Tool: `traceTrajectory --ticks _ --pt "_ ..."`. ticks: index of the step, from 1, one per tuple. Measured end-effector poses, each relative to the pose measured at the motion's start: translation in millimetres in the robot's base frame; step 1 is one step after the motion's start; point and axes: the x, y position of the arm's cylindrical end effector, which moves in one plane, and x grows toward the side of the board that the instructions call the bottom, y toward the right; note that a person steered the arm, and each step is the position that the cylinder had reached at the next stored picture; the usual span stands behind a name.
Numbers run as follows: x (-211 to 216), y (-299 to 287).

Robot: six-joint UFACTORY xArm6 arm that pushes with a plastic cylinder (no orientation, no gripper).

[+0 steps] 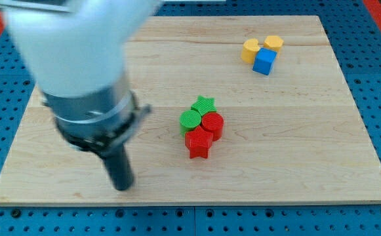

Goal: Push the blue triangle closer to yellow heart

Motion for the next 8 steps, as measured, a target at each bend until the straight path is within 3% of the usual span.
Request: traceTrajectory --ticks 5,8 --pt "-219.9 -19.8" --pt "-278.8 5.3"
